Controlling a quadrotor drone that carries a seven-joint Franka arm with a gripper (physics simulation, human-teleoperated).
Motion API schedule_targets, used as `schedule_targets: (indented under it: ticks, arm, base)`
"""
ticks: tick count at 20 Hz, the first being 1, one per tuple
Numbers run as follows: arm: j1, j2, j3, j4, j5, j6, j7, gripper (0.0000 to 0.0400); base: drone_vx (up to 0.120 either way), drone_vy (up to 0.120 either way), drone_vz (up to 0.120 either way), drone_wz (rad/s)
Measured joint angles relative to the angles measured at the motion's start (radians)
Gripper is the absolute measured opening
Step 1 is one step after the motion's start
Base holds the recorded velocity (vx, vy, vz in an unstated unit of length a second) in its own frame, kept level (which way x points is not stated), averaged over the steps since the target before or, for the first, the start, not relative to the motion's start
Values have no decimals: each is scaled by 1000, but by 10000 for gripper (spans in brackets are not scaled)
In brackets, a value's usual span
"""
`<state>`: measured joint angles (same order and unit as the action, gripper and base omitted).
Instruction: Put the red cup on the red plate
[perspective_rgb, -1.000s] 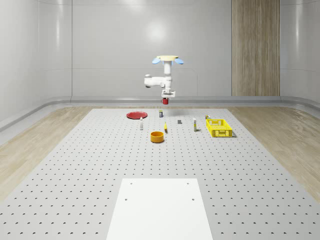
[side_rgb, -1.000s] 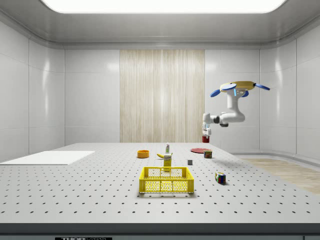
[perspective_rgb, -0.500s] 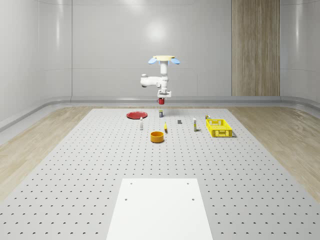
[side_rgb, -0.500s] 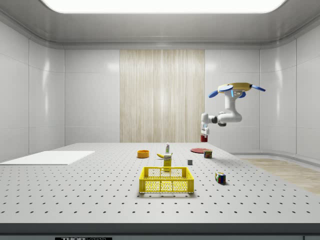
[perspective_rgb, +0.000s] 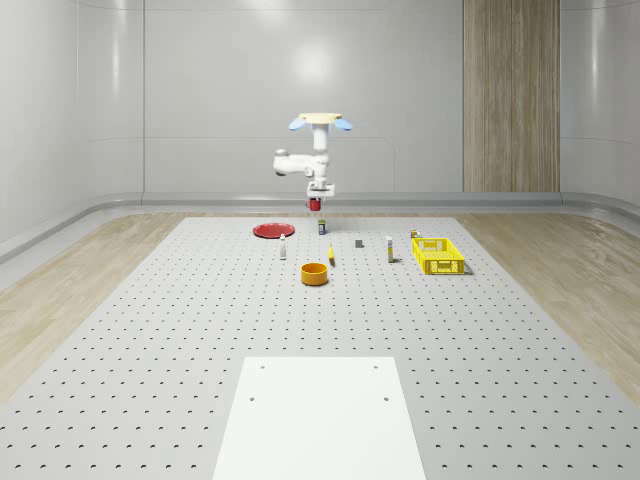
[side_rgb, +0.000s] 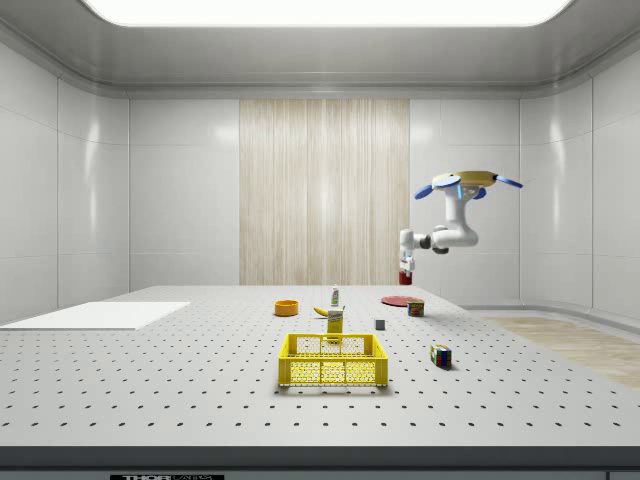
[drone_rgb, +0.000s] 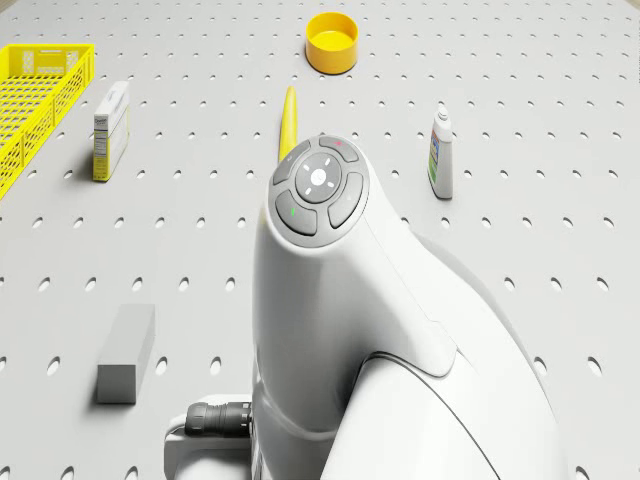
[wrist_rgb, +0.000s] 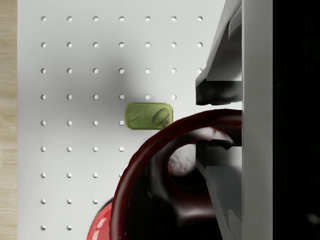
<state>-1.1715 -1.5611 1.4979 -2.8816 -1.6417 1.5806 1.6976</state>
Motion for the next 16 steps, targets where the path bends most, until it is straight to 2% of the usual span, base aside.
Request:
schedule_targets:
  ticks: [7, 11, 16]
  arm:
    - [-1, -9, 1, 0, 3, 8, 0, 100]
    - [-1, -13, 2, 0, 5, 12, 1, 100]
    - [-1, -18, 2, 0, 7, 17, 1, 100]
  base:
    - [0, -120, -109, 0]
    - [0, -120, -20, 0]
    - [0, -120, -104, 0]
